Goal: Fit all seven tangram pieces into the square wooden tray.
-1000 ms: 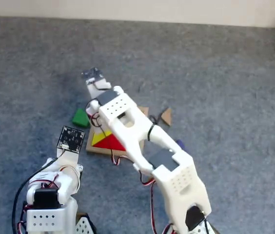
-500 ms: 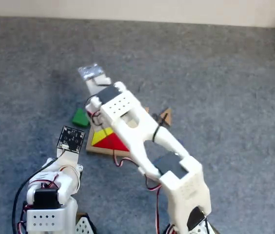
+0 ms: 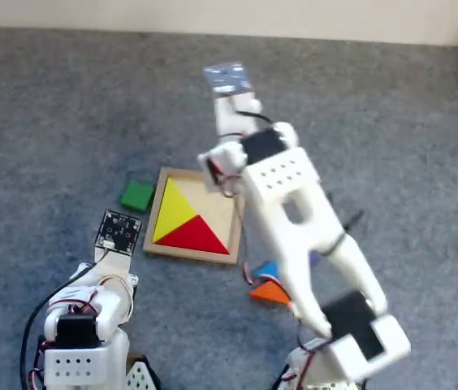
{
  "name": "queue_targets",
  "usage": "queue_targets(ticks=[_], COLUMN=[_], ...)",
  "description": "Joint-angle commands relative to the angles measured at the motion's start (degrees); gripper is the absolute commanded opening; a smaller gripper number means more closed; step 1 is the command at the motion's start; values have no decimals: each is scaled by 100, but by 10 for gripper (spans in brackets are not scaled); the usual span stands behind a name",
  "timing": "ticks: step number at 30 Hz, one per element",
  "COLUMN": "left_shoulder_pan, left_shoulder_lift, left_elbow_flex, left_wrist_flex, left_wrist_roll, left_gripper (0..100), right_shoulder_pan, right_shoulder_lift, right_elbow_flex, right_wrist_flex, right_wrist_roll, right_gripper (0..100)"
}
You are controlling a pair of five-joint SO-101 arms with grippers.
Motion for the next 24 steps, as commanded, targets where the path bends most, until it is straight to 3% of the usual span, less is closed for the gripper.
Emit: queue_targets(ticks=[1,6,13,24], left_shoulder_pan=[-66,-66,-66,-66], left_shoulder_lift=[-40,-40,-40,-40], left_elbow_flex=[101,101,101,101], left_wrist_flex=[18,18,18,18], left_wrist_roll=[18,18,18,18], left_gripper=[5,5,5,5], right_shoulder_pan=[365,910,1464,1868], right_shoulder_lift=[-1042,-1727,-2062,-2044], right_elbow_flex=[330,1042,2202,4207], right_wrist_flex=[330,655,875,-1226], right_wrist_roll=[62,70,62,35], right_gripper=[85,96,237,238])
